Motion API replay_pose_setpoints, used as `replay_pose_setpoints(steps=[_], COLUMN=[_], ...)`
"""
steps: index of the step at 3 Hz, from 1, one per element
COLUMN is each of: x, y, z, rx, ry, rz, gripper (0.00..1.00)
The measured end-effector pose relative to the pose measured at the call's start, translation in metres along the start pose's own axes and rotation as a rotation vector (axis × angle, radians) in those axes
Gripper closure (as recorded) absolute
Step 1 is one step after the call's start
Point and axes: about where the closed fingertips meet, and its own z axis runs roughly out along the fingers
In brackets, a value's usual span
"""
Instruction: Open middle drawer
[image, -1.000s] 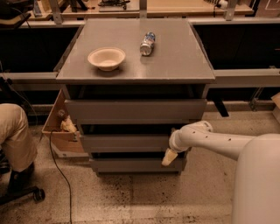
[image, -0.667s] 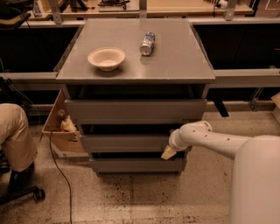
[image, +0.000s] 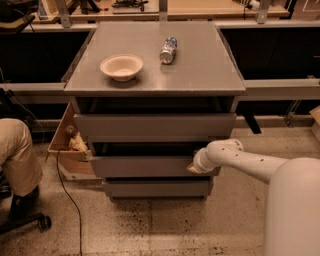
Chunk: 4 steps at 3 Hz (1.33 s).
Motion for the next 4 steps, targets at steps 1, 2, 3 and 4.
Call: replay_pose_setpoints(steps=[1, 2, 3, 4], x=[-0.004, -0.007, -0.008, 0.001], y=[-0.003, -0.005, -0.005, 0.043], z=[-0.008, -0.015, -0.016, -0.018], rx=[0.000, 0.000, 0.000, -0.135], ry=[0.000, 0.000, 0.000, 0.037], rz=[0.000, 0.000, 0.000, -0.005], gripper=[0.75, 0.46, 0.22, 0.00])
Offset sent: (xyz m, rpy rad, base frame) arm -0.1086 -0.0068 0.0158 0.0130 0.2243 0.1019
